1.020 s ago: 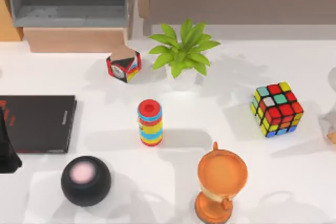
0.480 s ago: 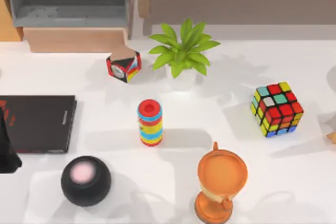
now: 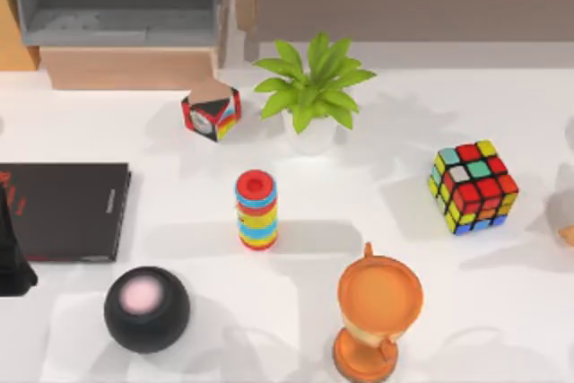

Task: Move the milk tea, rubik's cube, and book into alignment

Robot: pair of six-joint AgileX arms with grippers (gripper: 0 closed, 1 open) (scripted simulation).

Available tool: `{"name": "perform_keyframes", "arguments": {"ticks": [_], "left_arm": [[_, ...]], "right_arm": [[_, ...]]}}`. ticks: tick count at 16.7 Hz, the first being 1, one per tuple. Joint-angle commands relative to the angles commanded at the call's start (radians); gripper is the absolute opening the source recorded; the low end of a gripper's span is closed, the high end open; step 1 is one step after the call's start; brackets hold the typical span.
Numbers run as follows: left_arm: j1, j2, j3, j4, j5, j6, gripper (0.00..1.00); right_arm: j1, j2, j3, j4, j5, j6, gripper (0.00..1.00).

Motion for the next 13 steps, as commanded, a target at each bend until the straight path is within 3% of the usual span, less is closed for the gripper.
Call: {"name": "perform_keyframes", "arguments": {"ticks": [8,13], "left_arm": [[0.000,0.000,0.000,0.000,0.000,0.000,1.00],[0.000,0.000,0.000,0.000,0.000,0.000,1.00]], "right_arm": [[0.009,-0.035,0.016,-0.047,0.007,-0.001,1.00],[0.088,-0.078,0.220,-0.305,0.065,-0.002,1.00]]}}
